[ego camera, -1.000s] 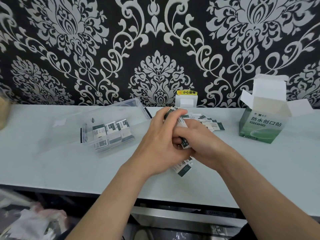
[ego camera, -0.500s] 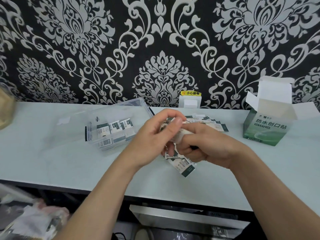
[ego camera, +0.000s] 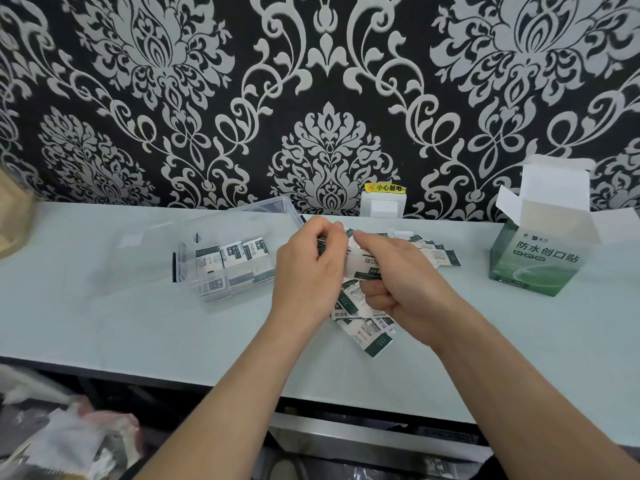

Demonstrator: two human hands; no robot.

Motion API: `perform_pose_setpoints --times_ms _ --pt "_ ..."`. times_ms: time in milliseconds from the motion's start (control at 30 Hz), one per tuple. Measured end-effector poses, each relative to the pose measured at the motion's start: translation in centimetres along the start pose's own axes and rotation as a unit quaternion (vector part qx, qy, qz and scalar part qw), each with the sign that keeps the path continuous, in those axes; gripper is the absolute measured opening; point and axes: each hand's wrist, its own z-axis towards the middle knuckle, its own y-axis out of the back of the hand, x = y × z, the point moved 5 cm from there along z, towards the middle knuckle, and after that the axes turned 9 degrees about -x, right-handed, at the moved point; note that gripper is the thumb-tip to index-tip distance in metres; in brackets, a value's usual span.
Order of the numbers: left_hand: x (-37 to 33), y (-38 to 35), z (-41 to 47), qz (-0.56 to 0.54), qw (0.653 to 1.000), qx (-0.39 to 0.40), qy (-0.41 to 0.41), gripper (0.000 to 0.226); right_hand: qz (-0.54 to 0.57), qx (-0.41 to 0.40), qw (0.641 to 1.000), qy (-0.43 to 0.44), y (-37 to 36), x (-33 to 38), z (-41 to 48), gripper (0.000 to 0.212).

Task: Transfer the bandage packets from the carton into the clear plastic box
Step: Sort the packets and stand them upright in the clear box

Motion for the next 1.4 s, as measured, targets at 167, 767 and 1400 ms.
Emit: perform_pose_setpoints --times_ms 167,767,1400 --pt "-0.2 0.2 0.4 -0.004 1.0 -0.02 -0.008 0.036 0.002 -0.007 1.0 0.018 0.0 0.2 -0.1 0.011" --pt "2.1 2.1 2.3 -0.097 0.99 -0.044 0.094 0.061 0.098 0.098 0.99 -0.036 -2.0 0.4 -0.8 0.033" --pt "2.1 9.5 6.1 0.013 0.993 -0.027 0.11 0.044 -0.462 -0.053 0.805 0.368 -7.8 5.7 -1.5 0.025"
